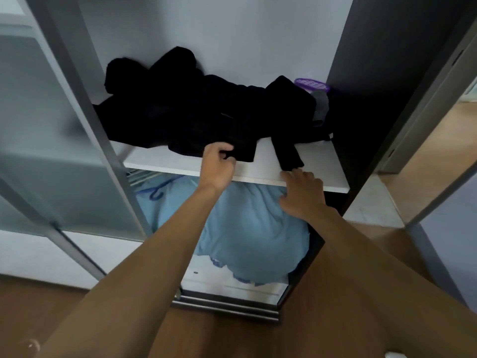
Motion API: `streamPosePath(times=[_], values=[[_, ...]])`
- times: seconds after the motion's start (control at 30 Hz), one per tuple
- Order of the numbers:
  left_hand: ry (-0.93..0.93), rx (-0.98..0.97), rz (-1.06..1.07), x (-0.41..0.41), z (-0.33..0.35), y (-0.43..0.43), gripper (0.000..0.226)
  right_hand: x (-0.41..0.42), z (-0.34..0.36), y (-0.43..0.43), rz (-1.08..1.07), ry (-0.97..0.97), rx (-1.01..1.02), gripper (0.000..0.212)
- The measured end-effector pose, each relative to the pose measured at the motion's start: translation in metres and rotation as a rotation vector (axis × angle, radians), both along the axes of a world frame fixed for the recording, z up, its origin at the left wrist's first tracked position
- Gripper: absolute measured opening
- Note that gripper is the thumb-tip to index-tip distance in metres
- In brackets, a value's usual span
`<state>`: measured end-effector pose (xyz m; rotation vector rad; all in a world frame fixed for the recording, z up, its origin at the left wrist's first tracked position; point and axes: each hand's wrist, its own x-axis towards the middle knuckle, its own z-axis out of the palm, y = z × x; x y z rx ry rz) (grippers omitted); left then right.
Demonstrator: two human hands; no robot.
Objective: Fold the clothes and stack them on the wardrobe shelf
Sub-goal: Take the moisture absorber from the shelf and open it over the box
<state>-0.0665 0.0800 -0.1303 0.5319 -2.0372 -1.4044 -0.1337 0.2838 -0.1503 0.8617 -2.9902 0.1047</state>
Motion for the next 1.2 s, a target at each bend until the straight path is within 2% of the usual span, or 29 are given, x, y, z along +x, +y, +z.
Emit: streamPosePath(times=[0.13,0.3,0.4,0.47,0.53,0.63,0.73,0.87,0.97,1.1,1.13,1.2], values=[[-0.088,-0.214,-0.281,-0.049,0.024,0.015,0.026,-0.009,-0.003,0.016,0.065,-0.047,-0.174,0.054],[-0.116,-0.418,-0.384,-0.13,0.043,0.019,0.025,-0.029,0.003,0.031,-0.001,-0.217,-0.441,0.036],[-0.16,-0.572,-0.432,-0.186,0.061,0.018,0.034,-0.052,0.012,0.028,-0.067,-0.303,-0.522,0.032],[-0.152,-0.703,-0.417,-0.222,0.078,0.018,0.037,-0.072,0.02,0.022,-0.144,-0.366,-0.659,0.026],[-0.089,-0.827,-0.348,-0.256,0.094,0.015,0.036,-0.093,0.029,0.015,-0.215,-0.341,-0.757,0.021],[0.018,-0.836,-0.291,-0.308,0.115,0.007,0.031,-0.132,0.048,0.004,-0.286,-0.232,-0.869,0.019],[-0.071,-0.9,-0.39,-0.358,0.123,-0.003,0.028,-0.176,0.072,-0.007,-0.373,-0.119,-0.958,0.02],[-0.315,-0.882,-0.618,-0.408,0.1,-0.016,0.033,-0.237,0.104,-0.027,-0.445,0.073,-0.949,0.018],[-0.42,-0.724,-0.746,-0.43,0.071,-0.026,0.043,-0.284,0.123,-0.044,-0.446,0.113,-0.822,0.015],[-0.379,-0.502,-0.764,-0.448,0.041,-0.034,0.038,-0.344,0.134,-0.068,-0.45,0.097,-0.559,0.035],[-0.382,-0.47,-0.78,-0.452,0.037,-0.036,0.043,-0.356,0.132,-0.074,-0.457,0.094,-0.508,0.04],[-0.411,-0.405,-0.806,-0.463,0.028,-0.04,0.08,-0.377,0.125,-0.082,-0.469,0.062,-0.428,0.05]])
